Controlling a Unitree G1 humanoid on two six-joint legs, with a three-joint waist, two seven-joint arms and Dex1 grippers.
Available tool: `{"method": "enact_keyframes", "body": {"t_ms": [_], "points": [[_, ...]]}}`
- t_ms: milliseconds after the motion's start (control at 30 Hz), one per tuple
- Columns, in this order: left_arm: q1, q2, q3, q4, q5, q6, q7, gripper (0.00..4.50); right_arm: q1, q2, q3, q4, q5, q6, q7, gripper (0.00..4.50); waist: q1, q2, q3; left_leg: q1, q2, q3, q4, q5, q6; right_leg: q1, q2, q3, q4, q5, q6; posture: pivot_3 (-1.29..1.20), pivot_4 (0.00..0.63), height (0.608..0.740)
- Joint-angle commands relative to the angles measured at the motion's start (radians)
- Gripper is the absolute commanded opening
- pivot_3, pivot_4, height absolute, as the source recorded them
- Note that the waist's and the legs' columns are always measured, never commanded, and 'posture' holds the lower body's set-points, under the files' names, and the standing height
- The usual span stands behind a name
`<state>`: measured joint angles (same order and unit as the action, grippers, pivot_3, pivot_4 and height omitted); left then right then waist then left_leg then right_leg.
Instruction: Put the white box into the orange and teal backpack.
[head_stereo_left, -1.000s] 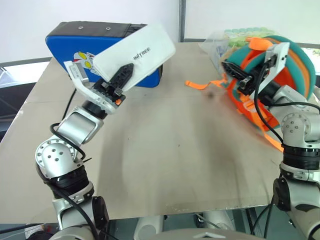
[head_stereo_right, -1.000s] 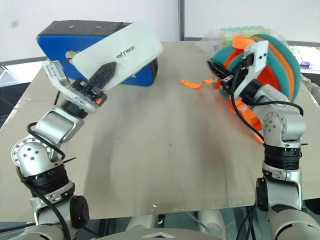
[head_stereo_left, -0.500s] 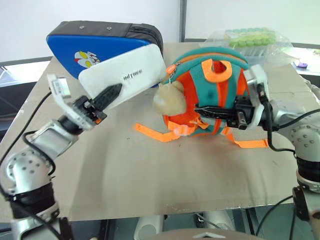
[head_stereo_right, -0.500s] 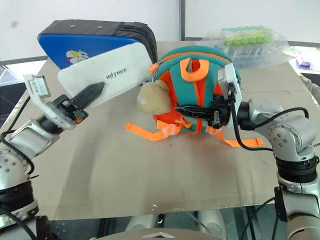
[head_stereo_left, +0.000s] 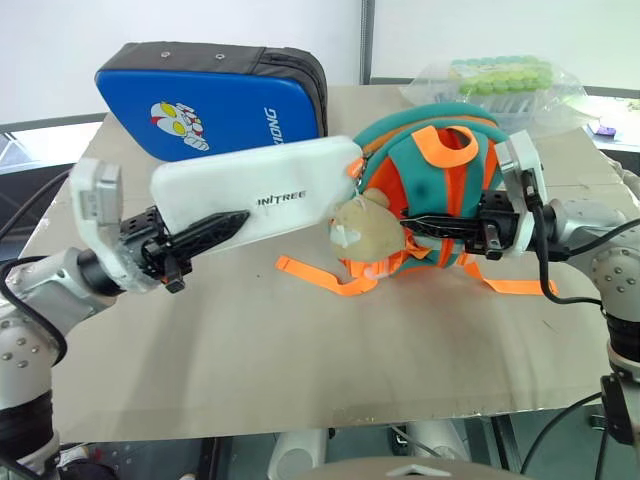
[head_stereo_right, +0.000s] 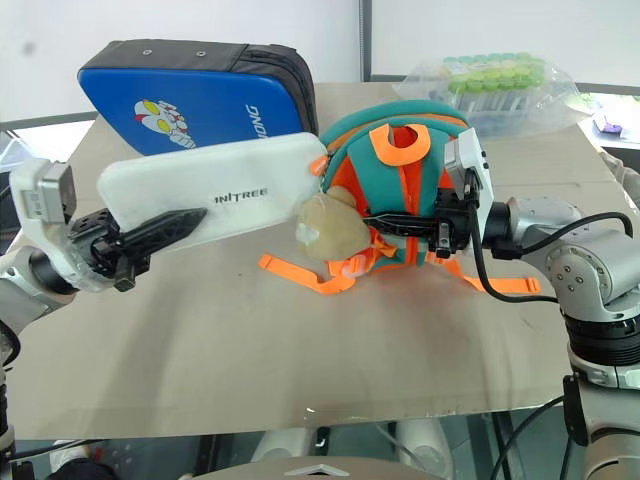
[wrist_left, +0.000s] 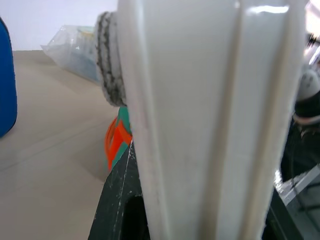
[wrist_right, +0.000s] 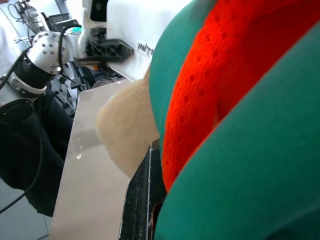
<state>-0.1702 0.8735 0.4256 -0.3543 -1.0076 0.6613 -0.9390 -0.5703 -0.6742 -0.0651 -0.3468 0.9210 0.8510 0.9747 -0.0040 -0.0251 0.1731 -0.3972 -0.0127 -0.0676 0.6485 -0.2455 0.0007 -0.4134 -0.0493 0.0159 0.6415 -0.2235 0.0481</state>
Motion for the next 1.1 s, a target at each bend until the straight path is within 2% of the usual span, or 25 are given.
{"method": "enact_keyframes", "body": {"t_ms": [33, 100, 267, 433, 567, 633, 767, 833, 867, 900, 967, 1000, 1100], "points": [[-0.047, 0.043, -0.097, -0.034, 0.186, -0.16, -0.092, 0.84, 0.007, -0.026, -0.06, -0.033, 0.046, -0.004, 0.025, 0.07, 0.001, 0.0, 0.0, 0.0, 0.0, 0.0, 0.0, 0.0, 0.0, 0.0, 0.0, 0.0, 0.0, 0.0, 0.0, 0.0, 0.15, 0.74], [-0.086, 0.052, -0.16, -0.004, 0.293, -0.254, -0.129, 0.84, 0.013, -0.039, -0.061, -0.035, 0.047, -0.009, 0.03, 0.07, -0.001, 0.0, 0.0, 0.0, -0.001, 0.001, 0.0, 0.0, 0.0, 0.0, 0.0, 0.001, 0.0, 0.0, 0.0, 0.0, 0.15, 0.74], [-0.24, 0.041, -0.292, 0.029, 0.391, -0.277, -0.147, 0.84, 0.01, -0.013, -0.065, -0.041, 0.064, -0.039, 0.027, 0.07, -0.004, 0.0, 0.0, 0.0, 0.0, 0.001, 0.0, 0.0, 0.0, 0.0, 0.0, 0.001, 0.0, 0.0, 0.0, 0.0, 0.15, 0.74], [-0.466, -0.072, -0.473, 0.041, 0.429, -0.083, -0.045, 0.84, 0.007, 0.031, -0.022, -0.067, 0.012, -0.092, 0.014, 0.07, -0.003, 0.0, 0.001, -0.001, -0.001, 0.0, 0.002, 0.0, 0.0, 0.001, 0.0, 0.0, 0.0, 0.0, 0.001, 0.0, 0.15, 0.74], [-0.606, -0.209, -0.644, 0.118, 0.53, 0.042, 0.038, 0.84, 0.031, 0.061, 0.02, -0.115, -0.019, -0.129, 0.013, 0.07, -0.007, 0.0, 0.001, -0.002, -0.001, -0.001, 0.003, 0.0, 0.001, 0.001, 0.0, 0.0, 0.001, 0.001, 0.003, 0.0, 0.15, 0.74], [-0.65, -0.289, -0.711, 0.199, 0.617, 0.009, 0.084, 0.84, 0.042, 0.075, 0.025, -0.13, -0.018, -0.131, -0.001, 0.07, -0.007, 0.0, 0.001, -0.002, -0.002, -0.002, 0.003, 0.0, 0.001, 0.001, 0.0, -0.001, 0.001, 0.001, 0.003, 0.0, 0.15, 0.74], [-0.665, -0.364, -0.816, 0.284, 0.72, -0.08, 0.046, 0.84, 0.066, 0.085, 0.02, -0.137, -0.047, -0.157, -0.036, 0.07, -0.011, 0.0, 0.001, -0.001, -0.002, -0.002, 0.002, 0.0, 0.001, 0.0, 0.0, 0.0, 0.001, 0.001, 0.003, 0.0, 0.15, 0.74], [-0.648, -0.355, -0.846, 0.319, 0.794, -0.14, 0.049, 1.88, 0.075, 0.091, 0.014, -0.133, -0.076, -0.163, -0.086, 0.0, -0.009, 0.0, 0.001, -0.001, -0.002, -0.002, 0.002, 0.0, 0.001, 0.001, 0.0, 0.0, 0.001, 0.001, 0.003, 0.0, 0.15, 0.74], [-0.638, -0.358, -0.821, 0.33, 0.804, -0.158, 0.068, 2.2, 0.078, 0.093, 0.015, -0.127, -0.095, -0.168, -0.106, 0.0, -0.008, 0.0, 0.0, -0.001, -0.002, -0.002, 0.002, 0.0, 0.001, 0.001, 0.0, 0.0, 0.002, 0.001, 0.003, 0.0, 0.15, 0.74], [-0.631, -0.363, -0.801, 0.338, 0.809, -0.169, 0.08, 2.88, 0.079, 0.095, 0.016, -0.122, -0.107, -0.173, -0.119, 0.0, -0.006, 0.0, 0.001, 0.0, -0.002, -0.002, 0.003, 0.0, 0.001, 0.001, 0.0, 0.0, 0.002, 0.001, 0.003, 0.0, 0.15, 0.74], [-0.612, -0.376, -0.665, 0.305, 0.694, -0.095, 0.089, 3.56, 0.082, 0.093, 0.022, -0.104, -0.157, -0.183, -0.158, 0.0, -0.006, 0.0, 0.001, 0.0, -0.002, -0.002, 0.003, 0.0, 0.001, 0.001, 0.0, 0.0, 0.002, 0.001, 0.003, 0.0, 0.15, 0.74], [-0.598, -0.364, -0.564, 0.276, 0.585, -0.021, 0.066, 3.94, 0.079, 0.097, 0.027, -0.085, -0.185, -0.197, -0.171, 0.0, -0.008, 0.0, 0.001, 0.0, -0.001, -0.002, 0.003, 0.0, 0.001, 0.001, 0.0, 0.0, 0.002, 0.001, 0.003, 0.0, 0.15, 0.74], [-0.541, -0.253, -0.346, 0.211, 0.325, 0.204, -0.034, 3.94, 0.068, 0.106, 0.038, -0.035, -0.247, -0.215, -0.21, 0.0, -0.029, 0.0, 0.001, 0.0, 0.0, -0.003, 0.004, 0.0, 0.001, 0.0, 0.001, 0.001, 0.003, 0.001, 0.003, 0.0, 0.15, 0.74]]}}
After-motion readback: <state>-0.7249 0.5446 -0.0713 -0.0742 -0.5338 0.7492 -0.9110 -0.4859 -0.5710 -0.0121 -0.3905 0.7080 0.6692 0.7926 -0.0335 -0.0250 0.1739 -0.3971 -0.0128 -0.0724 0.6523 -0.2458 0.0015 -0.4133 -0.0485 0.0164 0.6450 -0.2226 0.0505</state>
